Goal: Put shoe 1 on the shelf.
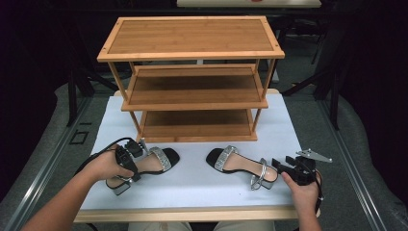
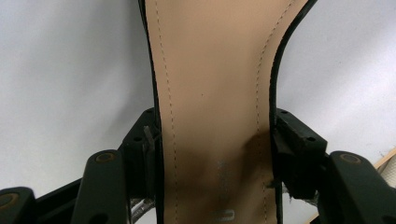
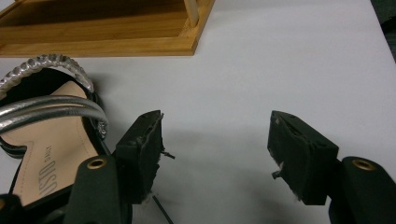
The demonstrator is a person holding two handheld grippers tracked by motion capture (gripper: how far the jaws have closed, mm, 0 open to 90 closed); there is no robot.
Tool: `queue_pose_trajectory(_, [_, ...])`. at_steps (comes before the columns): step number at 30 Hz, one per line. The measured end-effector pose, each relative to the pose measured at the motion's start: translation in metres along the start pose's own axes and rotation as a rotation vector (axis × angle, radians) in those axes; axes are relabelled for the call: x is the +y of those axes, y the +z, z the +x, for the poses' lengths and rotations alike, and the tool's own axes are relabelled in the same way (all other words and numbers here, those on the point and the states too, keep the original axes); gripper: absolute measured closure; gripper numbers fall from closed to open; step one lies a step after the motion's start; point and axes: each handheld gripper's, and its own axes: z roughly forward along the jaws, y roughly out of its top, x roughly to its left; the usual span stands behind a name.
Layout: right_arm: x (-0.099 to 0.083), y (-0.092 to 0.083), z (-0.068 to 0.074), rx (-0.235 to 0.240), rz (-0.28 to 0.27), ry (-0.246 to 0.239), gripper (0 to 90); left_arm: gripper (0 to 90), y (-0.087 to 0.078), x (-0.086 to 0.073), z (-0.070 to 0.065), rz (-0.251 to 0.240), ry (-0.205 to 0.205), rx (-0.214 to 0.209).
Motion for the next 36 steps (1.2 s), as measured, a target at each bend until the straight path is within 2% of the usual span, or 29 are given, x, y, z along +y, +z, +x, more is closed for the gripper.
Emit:
queue_pose_trajectory(10, [0.0, 0.0, -0.001, -0.003, -0.02, 0.011, 34.8, 42.1, -0.002, 0.002, -0.002, 0.008, -0.003, 0.017])
queue_pose_trajectory(14, [0.0, -0.001, -0.002, -0.007, -0.011, 0.011, 34.8, 42.2, -0.008, 0.0, -0.002, -0.015, -0.019, 0.011])
queue_pose_trajectory(23, [0.0, -0.002, -0.001, -0.006, -0.007, 0.011, 34.8, 42.3, -0.027, -0.005, 0.002, -0.026, -0.034, 0.029])
queue_pose_trajectory(32, [0.0, -0.002, -0.002, -0.008, -0.014, 0.019, 34.8, 42.3, -0.049, -0.009, 0.005, -0.082, -0.037, 0.015])
queue_pose_trajectory(36, [0.0, -0.002, -0.002, -0.006, -0.014, 0.019, 34.8, 42.3, -0.057, -0.009, 0.006, -0.11, -0.053, 0.013])
